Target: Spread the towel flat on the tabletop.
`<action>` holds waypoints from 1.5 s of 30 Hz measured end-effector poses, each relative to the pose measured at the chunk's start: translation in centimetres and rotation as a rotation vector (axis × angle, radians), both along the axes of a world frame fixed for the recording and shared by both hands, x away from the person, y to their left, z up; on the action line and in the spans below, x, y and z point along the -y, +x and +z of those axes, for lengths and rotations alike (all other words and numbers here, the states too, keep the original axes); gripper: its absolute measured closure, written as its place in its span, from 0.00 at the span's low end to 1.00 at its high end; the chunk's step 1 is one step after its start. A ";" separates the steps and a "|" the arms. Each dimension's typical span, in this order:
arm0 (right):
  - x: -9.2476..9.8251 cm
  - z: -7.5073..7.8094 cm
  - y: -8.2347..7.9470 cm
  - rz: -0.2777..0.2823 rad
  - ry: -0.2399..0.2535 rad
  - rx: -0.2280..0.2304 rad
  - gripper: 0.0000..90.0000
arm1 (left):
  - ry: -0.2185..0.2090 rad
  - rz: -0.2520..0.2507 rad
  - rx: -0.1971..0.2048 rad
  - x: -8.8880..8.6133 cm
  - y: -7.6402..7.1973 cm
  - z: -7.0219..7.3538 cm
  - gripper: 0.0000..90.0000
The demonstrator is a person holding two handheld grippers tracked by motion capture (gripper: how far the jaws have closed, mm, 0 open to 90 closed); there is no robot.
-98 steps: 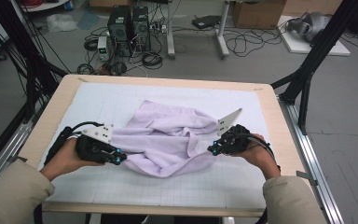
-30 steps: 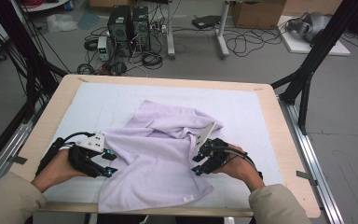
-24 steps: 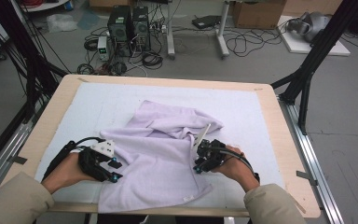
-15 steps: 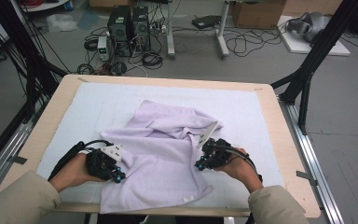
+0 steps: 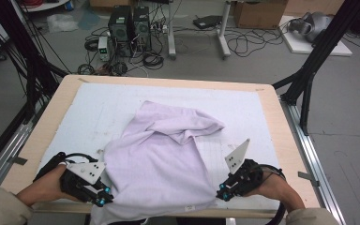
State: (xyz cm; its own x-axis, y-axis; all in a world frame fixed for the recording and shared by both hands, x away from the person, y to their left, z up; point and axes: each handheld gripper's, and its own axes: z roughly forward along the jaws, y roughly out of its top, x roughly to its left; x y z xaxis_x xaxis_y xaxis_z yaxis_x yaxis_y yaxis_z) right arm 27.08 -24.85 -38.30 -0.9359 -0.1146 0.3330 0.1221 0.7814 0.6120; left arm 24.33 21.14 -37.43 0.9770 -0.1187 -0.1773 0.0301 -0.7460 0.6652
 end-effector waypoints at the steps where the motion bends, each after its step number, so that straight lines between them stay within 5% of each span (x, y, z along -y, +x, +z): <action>1: 0.1 -0.1 -0.1 -0.001 -0.010 0.017 0.93 | -0.016 0.034 0.008 -0.1 0.2 0.1 0.77; 4: 0.3 0.0 0.2 -0.077 -0.003 0.046 0.75 | -0.048 0.108 0.044 -0.7 1.2 0.6 0.62; 6: -0.1 0.4 0.6 -0.098 0.001 0.084 0.70 | -0.053 0.177 0.077 -1.0 1.9 0.7 0.61; 9: -1.2 0.9 1.4 -0.150 -0.027 0.152 0.65 | 0.024 0.259 0.164 -1.2 3.2 0.4 0.58; 14: -4.1 0.4 2.8 -0.191 -0.137 0.301 0.66 | 0.146 0.343 0.213 -0.8 5.0 -1.4 0.58; 19: -6.7 -0.9 4.0 -0.161 -0.278 0.376 0.69 | 0.208 0.355 0.182 -0.2 6.2 -2.4 0.59; 29: -10.3 -1.4 5.2 -0.025 -0.506 0.438 0.74 | 0.351 0.306 0.135 2.6 7.2 -2.7 0.65; 35: -11.8 -2.2 5.5 0.042 -0.636 0.456 0.84 | 0.442 0.290 0.101 3.8 7.8 -3.4 0.80; 39: -12.0 -2.2 5.5 0.064 -0.650 0.435 0.97 | 0.455 0.299 0.092 3.9 8.1 -3.4 0.96; 43: -12.3 -2.2 5.6 0.085 -0.658 0.448 0.99 | 0.473 0.266 0.110 4.3 8.0 -3.1 0.98; 45: -11.9 -1.9 5.6 0.059 -0.649 0.435 0.99 | 0.435 0.253 0.109 4.3 7.7 -2.4 0.98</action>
State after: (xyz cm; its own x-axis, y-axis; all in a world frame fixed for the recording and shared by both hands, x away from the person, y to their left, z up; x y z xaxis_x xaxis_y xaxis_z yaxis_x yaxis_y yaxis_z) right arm 32.73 -12.93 -40.21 -0.9961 -0.0762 -0.0449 -0.0769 0.9969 0.0142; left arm 32.04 16.89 -39.86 0.9811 0.1863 -0.0534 0.1936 -0.9327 0.3041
